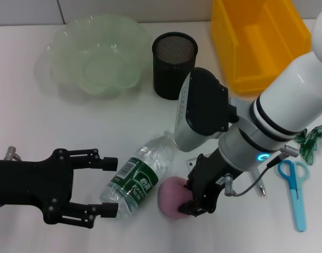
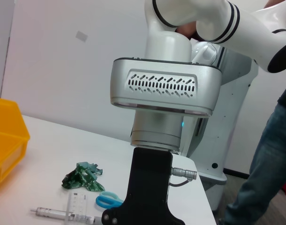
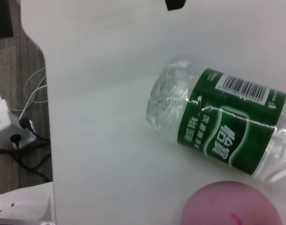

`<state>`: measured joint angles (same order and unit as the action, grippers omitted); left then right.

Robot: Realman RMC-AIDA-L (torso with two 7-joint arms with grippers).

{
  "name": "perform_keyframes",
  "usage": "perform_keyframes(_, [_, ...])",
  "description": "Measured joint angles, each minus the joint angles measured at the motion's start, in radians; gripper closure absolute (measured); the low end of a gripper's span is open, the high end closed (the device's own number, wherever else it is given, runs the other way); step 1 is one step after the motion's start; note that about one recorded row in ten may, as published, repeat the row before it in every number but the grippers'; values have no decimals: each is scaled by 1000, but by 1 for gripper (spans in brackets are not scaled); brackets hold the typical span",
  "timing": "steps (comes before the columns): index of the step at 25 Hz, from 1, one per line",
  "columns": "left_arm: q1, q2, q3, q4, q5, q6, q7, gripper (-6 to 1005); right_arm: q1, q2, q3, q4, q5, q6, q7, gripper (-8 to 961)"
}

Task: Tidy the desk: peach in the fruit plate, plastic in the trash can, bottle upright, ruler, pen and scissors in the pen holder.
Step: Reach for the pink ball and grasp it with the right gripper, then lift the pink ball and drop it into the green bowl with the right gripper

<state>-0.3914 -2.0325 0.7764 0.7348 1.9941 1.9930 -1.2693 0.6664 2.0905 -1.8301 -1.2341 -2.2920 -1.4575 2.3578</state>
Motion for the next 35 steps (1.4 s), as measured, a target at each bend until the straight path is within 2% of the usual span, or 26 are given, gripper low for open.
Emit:
perform_keyframes(4, [4, 0, -2, 0, 0, 0, 1, 153, -4, 0, 0, -10, 0, -1, 0, 638])
perform_keyframes(8, [5, 0, -3, 1, 0, 0, 1, 153, -20, 0, 17, -54, 2, -43, 0, 689])
perform_keyframes(10, [6, 0, -7, 1, 0, 1, 1, 154, -39, -2, 67, -111, 2, -107, 2, 715])
perform_keyframes(13, [7, 0, -14, 2, 0, 2, 1, 154, -62, -4, 211, -187, 10, -238, -4, 745])
perform_keyframes(14, [8, 0, -17, 2, 0, 3, 1, 154, -64, -7, 343, -221, 49, -329, -27, 755])
perform_keyframes(15, [8, 0, -18, 2, 0, 3, 1, 154, -64, -7, 343, -221, 49, -329, -27, 759])
perform_keyframes(16, [8, 0, -18, 2, 0, 3, 1, 154, -62, -8, 407, -229, 79, -371, -41, 762])
perform_keyframes(18, [8, 1, -19, 2, -1, 3, 2, 154, -52, -11, 543, -245, 136, -430, -67, 770])
perform_keyframes(19, [8, 1, -19, 3, -1, 4, 3, 154, -45, -12, 665, -261, 187, -450, -94, 773])
perform_keyframes(20, [7, 0, -19, 3, -1, 4, 5, 154, -45, -12, 665, -261, 187, -450, -94, 777])
perform_keyframes(23, [5, 0, -19, 0, -2, 3, 9, 154, -55, -10, 759, -240, 285, -357, -172, 788])
perform_keyframes(24, [5, 0, -19, 0, -2, 3, 9, 154, -61, -9, 764, -161, 361, -225, -253, 792])
perform_keyframes(25, [5, 0, -19, 0, -2, 3, 9, 154, -61, -9, 764, -161, 361, -225, -253, 795])
perform_keyframes(26, [5, 0, -19, 0, -2, 3, 9, 154, -57, -9, 756, -106, 397, -165, -294, 799])
perform_keyframes(27, [5, 0, -19, 0, -2, 3, 9, 154, -35, -9, 733, 18, 472, -42, -397, 814])
perform_keyframes(28, [3, -1, -19, -2, -2, 2, 8, 154, -35, -9, 733, 18, 472, -42, -397, 828])
perform_keyframes(29, [3, -1, -19, -2, -2, 2, 8, 154, 15, -9, 698, 181, 562, 88, -542, 843])
perform_keyframes(30, [3, -6, -22, 1, -3, 2, 5, 154, 15, -9, 698, 181, 562, 88, -542, 852])
perform_keyframes(32, [3, -6, -22, 1, -3, 2, 5, 154, 79, -9, 676, 336, 643, 181, -678, 869])
perform_keyframes(33, [3, -6, -22, 1, -3, 2, 5, 154, 120, -8, 667, 421, 693, 233, -759, 878])
perform_keyframes(34, [4, -10, -29, 1, -3, 3, 6, 154, 205, -6, 660, 597, 778, 332, -906, 887])
perform_keyframes(35, [4, -10, -29, 1, -3, 3, 6, 154, 205, -6, 660, 597, 778, 332, -906, 894])
